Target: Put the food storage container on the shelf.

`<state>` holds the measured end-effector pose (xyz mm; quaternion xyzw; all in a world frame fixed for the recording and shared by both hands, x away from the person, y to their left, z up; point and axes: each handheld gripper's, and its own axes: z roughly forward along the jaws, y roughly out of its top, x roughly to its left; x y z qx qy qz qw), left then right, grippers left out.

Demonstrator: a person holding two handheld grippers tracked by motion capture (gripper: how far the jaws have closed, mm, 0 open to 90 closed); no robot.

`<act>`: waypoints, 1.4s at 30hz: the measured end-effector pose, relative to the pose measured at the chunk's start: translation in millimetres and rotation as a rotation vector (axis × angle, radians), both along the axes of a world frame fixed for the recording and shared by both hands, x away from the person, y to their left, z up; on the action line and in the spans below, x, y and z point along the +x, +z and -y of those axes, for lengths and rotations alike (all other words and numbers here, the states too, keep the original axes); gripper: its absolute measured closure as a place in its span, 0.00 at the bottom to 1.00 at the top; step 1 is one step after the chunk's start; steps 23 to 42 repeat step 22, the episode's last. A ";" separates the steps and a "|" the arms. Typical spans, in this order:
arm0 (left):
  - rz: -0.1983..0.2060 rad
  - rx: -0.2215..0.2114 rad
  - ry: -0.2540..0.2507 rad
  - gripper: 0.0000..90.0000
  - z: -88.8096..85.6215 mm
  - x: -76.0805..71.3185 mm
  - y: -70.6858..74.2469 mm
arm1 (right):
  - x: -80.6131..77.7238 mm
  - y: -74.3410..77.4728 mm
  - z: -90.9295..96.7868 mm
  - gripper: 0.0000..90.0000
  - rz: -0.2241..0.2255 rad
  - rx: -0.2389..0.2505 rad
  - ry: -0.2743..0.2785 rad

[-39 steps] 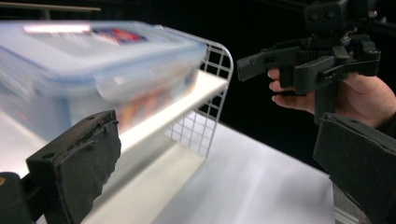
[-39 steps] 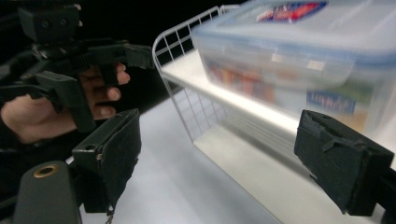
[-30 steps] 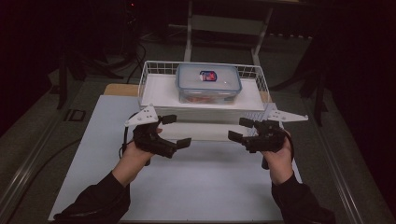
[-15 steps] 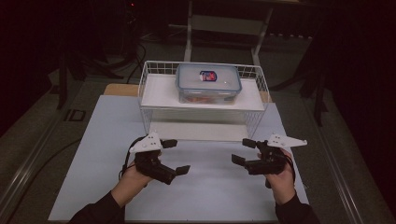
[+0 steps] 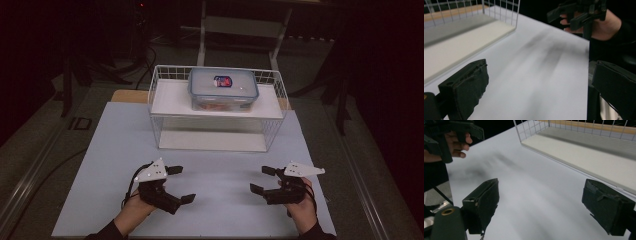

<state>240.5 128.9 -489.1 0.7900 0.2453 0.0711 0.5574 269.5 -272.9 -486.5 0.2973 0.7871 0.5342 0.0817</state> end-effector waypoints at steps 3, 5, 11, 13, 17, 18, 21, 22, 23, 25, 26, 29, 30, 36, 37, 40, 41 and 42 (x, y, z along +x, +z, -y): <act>-0.002 0.006 0.006 0.01 -3.8 -2.8 -5.8 | -3.8 -6.2 1.4 0.15 0.016 -0.035 -0.001; 0.003 0.013 0.013 0.01 -5.1 -3.9 -8.6 | -5.9 -9.1 2.6 0.15 0.016 -0.052 0.005; 0.021 0.022 0.005 0.01 -5.3 -1.5 -9.5 | -6.8 -17.4 6.6 0.15 0.037 -0.080 -0.011; 0.009 0.024 0.012 0.01 -5.1 -0.7 -14.2 | -6.1 -19.7 5.6 0.15 0.038 -0.100 -0.013; -0.002 0.029 0.025 0.01 -6.1 1.5 -20.0 | -5.0 -21.2 4.9 0.15 0.035 -0.096 -0.008; -0.004 0.028 0.031 0.01 -6.4 2.1 -20.6 | -4.7 -21.4 5.0 0.15 0.035 -0.100 -0.011; -0.001 0.033 0.039 0.01 -6.8 3.0 -21.8 | -4.6 -21.6 5.5 0.16 0.029 -0.094 -0.009; -0.002 0.044 0.044 0.01 -7.0 3.6 -23.8 | -4.6 -21.6 5.5 0.16 0.029 -0.096 -0.011; -0.002 0.044 0.044 0.01 -7.0 3.6 -23.8 | -4.6 -21.6 5.5 0.16 0.029 -0.096 -0.011; -0.002 0.044 0.044 0.01 -7.0 3.6 -23.8 | -4.6 -21.6 5.5 0.16 0.029 -0.096 -0.011; -0.002 0.044 0.044 0.01 -7.0 3.6 -23.8 | -4.6 -21.6 5.5 0.16 0.029 -0.096 -0.011; -0.002 0.044 0.044 0.01 -7.0 3.6 -23.8 | -4.6 -21.6 5.5 0.16 0.029 -0.096 -0.011; -0.002 0.044 0.044 0.01 -7.0 3.6 -23.8 | -4.6 -21.6 5.5 0.16 0.029 -0.096 -0.011; -0.002 0.044 0.044 0.01 -7.0 3.6 -23.8 | -4.6 -21.6 5.5 0.16 0.029 -0.096 -0.011; -0.002 0.044 0.044 0.01 -7.0 3.6 -23.8 | -4.6 -21.6 5.5 0.16 0.029 -0.096 -0.011; -0.002 0.044 0.044 0.01 -7.0 3.6 -23.8 | -4.6 -21.6 5.5 0.16 0.029 -0.096 -0.011; -0.002 0.044 0.044 0.01 -7.0 3.6 -23.8 | -4.6 -21.6 5.5 0.16 0.029 -0.096 -0.011; -0.002 0.044 0.044 0.01 -7.0 3.6 -23.8 | -4.6 -21.6 5.5 0.16 0.029 -0.096 -0.011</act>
